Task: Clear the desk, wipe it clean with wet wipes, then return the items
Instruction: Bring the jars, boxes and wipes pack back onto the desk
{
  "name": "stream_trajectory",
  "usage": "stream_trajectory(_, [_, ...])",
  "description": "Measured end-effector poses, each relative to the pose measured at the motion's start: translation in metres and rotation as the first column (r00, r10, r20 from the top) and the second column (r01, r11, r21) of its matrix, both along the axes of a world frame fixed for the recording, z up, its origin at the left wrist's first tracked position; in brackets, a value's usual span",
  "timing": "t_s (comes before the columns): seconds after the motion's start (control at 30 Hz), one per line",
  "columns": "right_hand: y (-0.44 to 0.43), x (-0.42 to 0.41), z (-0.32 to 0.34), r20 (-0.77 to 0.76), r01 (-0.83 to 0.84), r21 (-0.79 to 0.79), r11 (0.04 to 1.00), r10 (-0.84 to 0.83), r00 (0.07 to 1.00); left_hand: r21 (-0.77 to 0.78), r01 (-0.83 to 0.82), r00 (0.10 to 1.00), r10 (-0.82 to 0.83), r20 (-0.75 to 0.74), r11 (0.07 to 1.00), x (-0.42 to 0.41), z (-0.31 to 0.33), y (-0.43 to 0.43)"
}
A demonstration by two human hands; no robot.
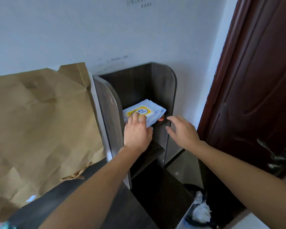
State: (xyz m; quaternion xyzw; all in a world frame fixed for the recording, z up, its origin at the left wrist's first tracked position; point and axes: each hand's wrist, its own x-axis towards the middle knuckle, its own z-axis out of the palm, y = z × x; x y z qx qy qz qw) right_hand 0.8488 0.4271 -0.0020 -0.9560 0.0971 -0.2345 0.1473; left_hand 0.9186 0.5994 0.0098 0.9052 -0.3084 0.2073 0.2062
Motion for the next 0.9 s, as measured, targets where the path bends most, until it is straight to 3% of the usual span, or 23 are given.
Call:
stream_trajectory(0.13, [-0.01,0.05,0.027,0.043,0.011,0.002,1.0,-0.012,0.999,0.136,-0.101,0.987,0.117,-0.11,0.985,0.025,0.009,-0.02])
stream_trajectory(0.3, [-0.01,0.099,0.035,-0.069,0.013,0.006,1.0,-0.012,0.998,0.166,-0.194,0.951,0.227,-0.211,0.967,0.039,-0.007,-0.027])
stream_trajectory(0.43, [-0.013,0.133,0.032,-0.173,0.009,-0.036,0.999,-0.015,0.985,0.193,-0.219,0.956,0.25,-0.151,0.957,0.037,-0.019,-0.028])
stream_trajectory(0.6, [-0.02,0.158,0.035,-0.212,0.003,0.051,0.999,0.008,0.977,0.231,-0.248,0.937,0.293,-0.192,0.941,0.039,-0.022,-0.029])
stream_trajectory(0.8, [-0.017,0.162,0.033,-0.057,-0.134,0.1,0.986,0.14,0.989,0.255,-0.337,0.915,0.379,-0.14,0.906,0.031,-0.025,-0.032])
stream_trajectory(0.9, [-0.021,0.158,0.035,0.068,-0.23,0.26,0.938,0.22,0.973,0.193,-0.381,0.911,0.403,-0.087,0.904,0.024,-0.025,-0.034])
